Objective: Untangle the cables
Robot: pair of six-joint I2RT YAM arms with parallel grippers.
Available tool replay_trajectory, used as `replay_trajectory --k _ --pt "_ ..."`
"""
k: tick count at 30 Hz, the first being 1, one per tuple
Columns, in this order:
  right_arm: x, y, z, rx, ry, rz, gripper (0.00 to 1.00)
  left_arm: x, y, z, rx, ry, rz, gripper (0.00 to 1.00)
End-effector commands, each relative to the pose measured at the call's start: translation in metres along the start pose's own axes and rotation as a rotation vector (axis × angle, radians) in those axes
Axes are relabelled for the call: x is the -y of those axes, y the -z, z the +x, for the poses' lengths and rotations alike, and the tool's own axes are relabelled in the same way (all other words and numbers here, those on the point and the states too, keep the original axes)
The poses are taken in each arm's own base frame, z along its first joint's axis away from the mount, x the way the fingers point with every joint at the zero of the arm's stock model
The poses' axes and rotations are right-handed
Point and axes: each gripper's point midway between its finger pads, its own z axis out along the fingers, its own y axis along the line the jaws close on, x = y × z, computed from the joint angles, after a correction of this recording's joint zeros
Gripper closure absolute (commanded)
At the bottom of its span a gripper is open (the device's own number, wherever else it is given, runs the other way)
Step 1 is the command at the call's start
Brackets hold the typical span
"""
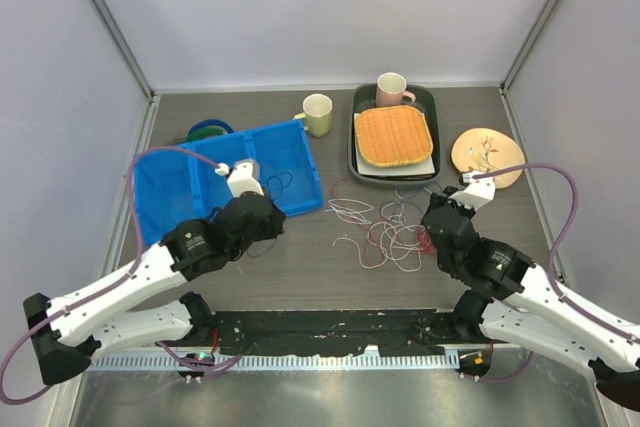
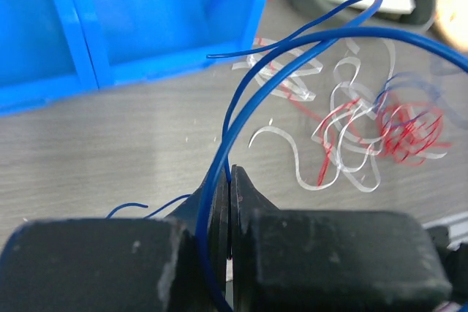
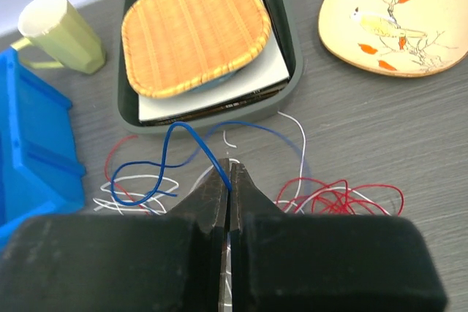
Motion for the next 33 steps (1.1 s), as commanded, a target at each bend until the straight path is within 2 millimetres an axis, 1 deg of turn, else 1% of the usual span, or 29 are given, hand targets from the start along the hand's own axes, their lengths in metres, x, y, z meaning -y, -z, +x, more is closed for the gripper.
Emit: replay_trajectory --k 1,2,3,4,5,6,7,8,9,10,11,13,14,15,16,17,19,20,21,22,23,24,25,27,29,30,33 --pt "-0.001 -0.002 0.009 -0.005 -0.016 -0.022 0.99 -0.004 0.031 -0.072 0.249 0.021 -0.057 1.00" --pt "-0.001 0.000 0.008 -0.003 -0.031 -0.030 0.99 0.001 0.037 -0.085 0.287 0.030 -0.045 1.00" --pt "-0.002 0.001 0.008 -0.005 -0.043 -0.039 0.99 0.001 0.041 -0.096 0.319 0.009 -0.049 1.00" --pt "-0.004 0.002 0.009 -0.012 -0.048 -0.056 0.99 0.008 0.042 -0.106 0.346 0.019 -0.029 1.00" --pt "-0.006 0.003 0.006 -0.008 -0.066 -0.073 0.99 0.012 0.046 -0.120 0.369 0.028 -0.021 1.00" --pt "-0.006 0.004 0.006 -0.009 -0.067 -0.080 0.99 0.015 0.046 -0.127 0.376 0.005 -0.019 1.00" --pt "-0.009 0.005 0.008 -0.019 -0.073 -0.099 0.99 0.021 0.040 -0.132 0.378 -0.002 -0.020 0.99" --pt "-0.010 0.006 0.007 -0.015 -0.085 -0.112 0.99 0.027 0.041 -0.145 0.392 0.008 -0.006 0.99" --pt "-0.011 0.007 0.008 -0.018 -0.083 -0.123 0.99 0.029 0.039 -0.150 0.394 -0.016 -0.006 0.97" --pt "-0.012 0.007 0.009 -0.019 -0.078 -0.132 0.99 0.034 0.025 -0.151 0.377 -0.028 -0.017 0.96" --pt "-0.015 0.008 0.008 -0.022 -0.085 -0.151 0.99 0.038 0.022 -0.161 0.378 -0.017 -0.007 0.96" --pt "-0.016 0.008 0.010 -0.027 -0.081 -0.158 0.99 0.042 0.006 -0.168 0.360 -0.031 -0.007 0.96" --pt "-0.018 0.009 0.010 -0.032 -0.080 -0.170 0.99 0.041 -0.013 -0.171 0.336 -0.029 -0.027 0.96" --pt "-0.019 0.009 0.011 -0.036 -0.076 -0.173 0.99 0.043 -0.022 -0.176 0.341 -0.028 -0.016 0.96" --pt "-0.020 0.009 0.011 -0.038 -0.076 -0.177 0.99 0.042 -0.032 -0.178 0.334 -0.039 -0.021 0.96" --pt "-0.021 0.009 0.012 -0.039 -0.074 -0.179 0.99 0.032 -0.055 -0.178 0.310 -0.037 -0.061 0.95" --pt "-0.024 0.008 0.014 -0.048 -0.066 -0.186 0.99 0.032 -0.077 -0.177 0.272 -0.031 -0.044 0.95" --pt "-0.025 0.008 0.015 -0.052 -0.061 -0.191 0.99 0.027 -0.086 -0.181 0.260 -0.016 -0.053 0.95" --pt "-0.026 0.008 0.015 -0.053 -0.055 -0.191 0.99 0.021 -0.105 -0.166 0.193 -0.026 -0.080 0.95" --pt "-0.027 0.007 0.016 -0.056 -0.050 -0.193 0.99 0.016 -0.113 -0.162 0.170 -0.028 -0.101 0.93" --pt "-0.027 0.007 0.016 -0.056 -0.047 -0.193 0.99 0.014 -0.118 -0.162 0.155 -0.030 -0.114 0.89" --pt "-0.028 0.007 0.017 -0.057 -0.044 -0.194 0.99 0.009 -0.130 -0.151 0.118 -0.044 -0.137 0.69" --pt "-0.029 0.007 0.017 -0.062 -0.042 -0.198 0.99 0.007 -0.133 -0.146 0.096 -0.055 -0.144 0.54" --pt "-0.031 0.007 0.018 -0.065 -0.038 -0.209 0.99 0.005 -0.139 -0.138 0.059 -0.083 -0.151 0.19" --pt "-0.034 0.007 0.017 -0.063 -0.039 -0.223 0.99 0.007 -0.137 -0.137 0.040 -0.090 -0.142 0.14" --pt "-0.034 0.007 0.018 -0.063 -0.038 -0.223 0.99 0.007 -0.135 -0.134 0.025 -0.108 -0.135 0.09" --pt "-0.035 0.007 0.018 -0.063 -0.036 -0.226 0.99 0.012 -0.122 -0.134 0.024 -0.112 -0.092 0.06"
